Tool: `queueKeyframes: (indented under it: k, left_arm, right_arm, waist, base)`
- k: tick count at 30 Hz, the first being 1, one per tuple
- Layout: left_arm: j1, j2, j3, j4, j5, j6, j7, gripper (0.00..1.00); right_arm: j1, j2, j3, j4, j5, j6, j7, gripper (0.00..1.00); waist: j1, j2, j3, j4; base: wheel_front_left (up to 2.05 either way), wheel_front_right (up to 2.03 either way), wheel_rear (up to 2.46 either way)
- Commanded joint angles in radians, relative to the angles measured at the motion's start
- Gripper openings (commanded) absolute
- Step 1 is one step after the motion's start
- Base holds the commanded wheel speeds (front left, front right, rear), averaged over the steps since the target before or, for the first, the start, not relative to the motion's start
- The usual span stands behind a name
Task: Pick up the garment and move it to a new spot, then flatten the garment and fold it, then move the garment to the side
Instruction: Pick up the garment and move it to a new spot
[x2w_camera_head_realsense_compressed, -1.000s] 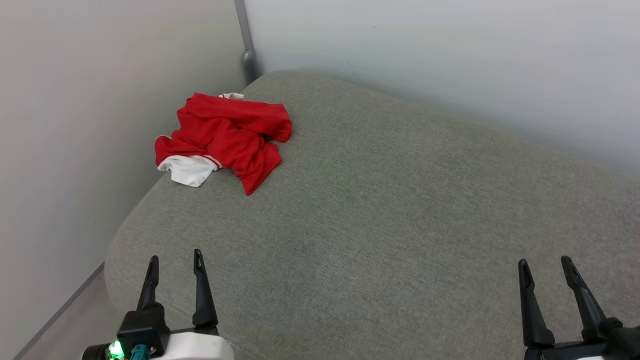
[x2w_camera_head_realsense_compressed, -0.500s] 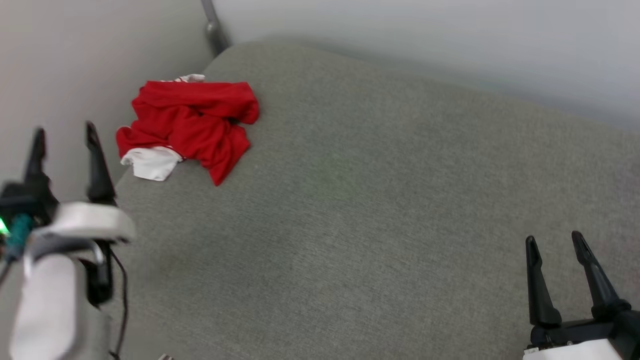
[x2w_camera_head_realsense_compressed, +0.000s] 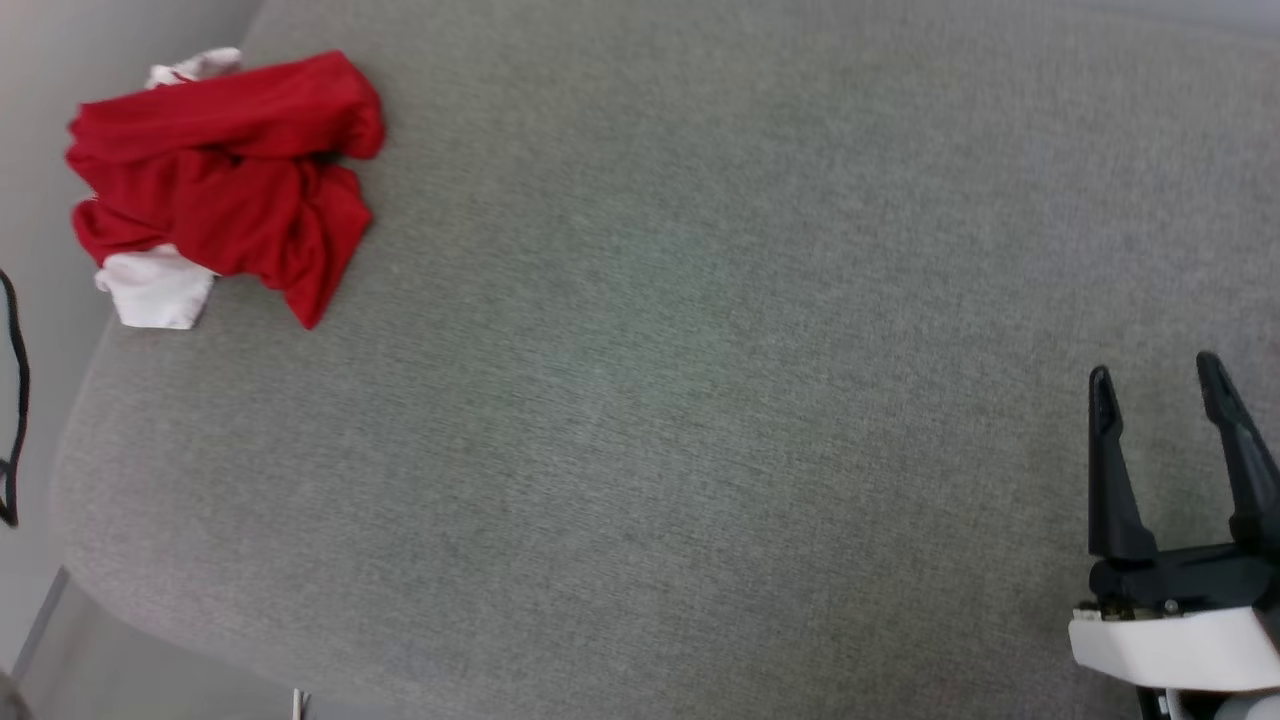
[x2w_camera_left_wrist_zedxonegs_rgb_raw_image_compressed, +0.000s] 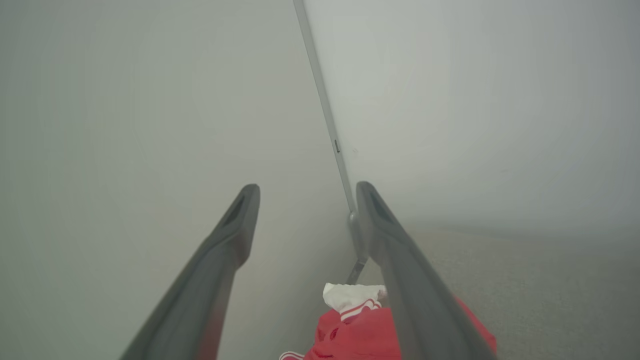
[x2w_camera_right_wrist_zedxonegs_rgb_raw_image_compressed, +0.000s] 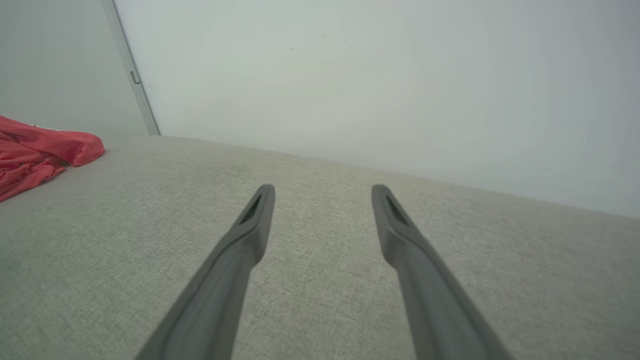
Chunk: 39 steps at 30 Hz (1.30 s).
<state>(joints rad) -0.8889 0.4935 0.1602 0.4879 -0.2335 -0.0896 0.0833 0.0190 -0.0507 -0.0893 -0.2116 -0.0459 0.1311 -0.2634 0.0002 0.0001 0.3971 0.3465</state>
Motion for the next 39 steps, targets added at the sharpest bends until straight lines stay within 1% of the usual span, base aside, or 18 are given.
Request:
queueKeyframes:
  k: [1,4,7,10,11,13,15,19,21,22,26,30,31,32,39]
  left_arm:
    - [-0.036,0.015,-0.006,0.019,-0.023,-0.012,0.055,1.0]
    - [-0.09,0.049,-0.026,0.079,-0.082,-0.03,0.223,1.0]
    - [-0.133,0.09,-0.059,0.112,-0.134,-0.037,0.358,1.0]
    - [-0.135,0.114,-0.127,0.119,-0.212,-0.038,0.487,1.0]
    - [-0.135,0.114,-0.127,0.119,-0.212,-0.038,0.487,1.0]
    - [-0.122,0.149,-0.172,0.114,-0.276,-0.038,0.572,1.0]
    - [-0.111,0.181,-0.204,0.108,-0.33,-0.038,0.633,1.0]
    - [-0.079,0.207,-0.276,0.102,-0.422,-0.038,0.734,1.0]
    - [-0.071,0.227,-0.302,0.103,-0.455,-0.038,0.768,1.0]
    - [-0.064,0.227,-0.314,0.107,-0.469,-0.038,0.782,1.0]
    - [-0.038,0.225,-0.392,0.121,-0.485,-0.038,0.813,1.0]
    - [-0.038,0.229,-0.447,0.142,-0.493,-0.038,0.802,1.0]
    - [-0.041,0.233,-0.457,0.146,-0.498,-0.038,0.798,0.02]
    - [-0.046,0.239,-0.466,0.147,-0.503,-0.038,0.794,0.0]
    - [-0.109,0.322,-0.502,0.124,-0.521,-0.038,0.746,0.0]
  right_arm:
    - [-0.025,0.001,-0.003,-0.015,-0.009,-0.001,-0.002,1.0]
    - [-0.052,0.001,-0.012,-0.04,-0.02,-0.001,-0.002,1.0]
    - [-0.069,0.001,-0.016,-0.065,-0.029,-0.001,-0.002,1.0]
    - [-0.085,0.001,-0.017,-0.088,-0.041,-0.001,-0.002,1.0]
    - [-0.085,0.001,-0.017,-0.088,-0.041,-0.001,-0.002,1.0]
    - [-0.09,0.001,-0.018,-0.106,-0.046,-0.001,-0.002,1.0]
    - [-0.101,0.001,-0.02,-0.124,-0.052,-0.001,-0.002,1.0]
    - [-0.111,0.001,-0.025,-0.155,-0.065,-0.001,-0.002,1.0]
    - [-0.12,0.001,-0.025,-0.168,-0.069,-0.001,-0.002,1.0]
    - [-0.123,0.001,-0.025,-0.173,-0.071,-0.001,-0.002,1.0]
    - [-0.127,0.001,-0.023,-0.182,-0.079,-0.001,-0.002,1.0]
    - [-0.132,0.001,-0.023,-0.18,-0.082,-0.001,-0.001,1.0]
    - [-0.132,0.001,-0.023,-0.178,-0.083,-0.001,-0.001,1.0]
    - [-0.131,0.001,-0.025,-0.175,-0.084,-0.001,-0.001,1.0]
    - [-0.118,0.001,-0.019,-0.143,-0.06,-0.001,-0.002,1.0]
  waist:
    - [-0.0002,-0.0001,0.081,-0.041]
    - [-0.0002,-0.0001,0.13,-0.055]
    - [-0.0002,-0.0001,0.176,-0.069]
    - [-0.0002,-0.0001,0.218,-0.084]
    - [-0.0002,-0.0001,0.218,-0.084]
    - [-0.0002,-0.0001,0.245,-0.093]
    - [-0.0002,-0.0001,0.272,-0.101]
    - [-0.0002,-0.0001,0.315,-0.109]
    - [-0.0002,-0.0001,0.333,-0.111]
    - [-0.0002,-0.0001,0.34,-0.111]
    - [-0.0002,-0.0001,0.359,-0.112]
    - [-0.0002,-0.0001,0.362,-0.112]
    - [-0.0002,-0.0001,0.359,-0.112]
    - [-0.0002,-0.0001,0.355,-0.111]
    - [-0.0002,-0.0001,0.277,-0.111]
  base:
    - [0.0,0.0,0.0]
    - [0.0,0.0,0.0]
    - [0.0,0.0,0.0]
    - [0.0,0.0,0.0]
    - [0.0,0.0,0.0]
    - [0.0,0.0,0.0]
    - [0.0,0.0,0.0]
    - [0.0,0.0,0.0]
    - [0.0,0.0,0.0]
    - [0.0,0.0,0.0]
    - [0.0,0.0,0.0]
    - [0.0,0.0,0.0]
    - [0.0,0.0,0.0]
    - [0.0,0.0,0.0]
    - [0.0,0.0,0.0]
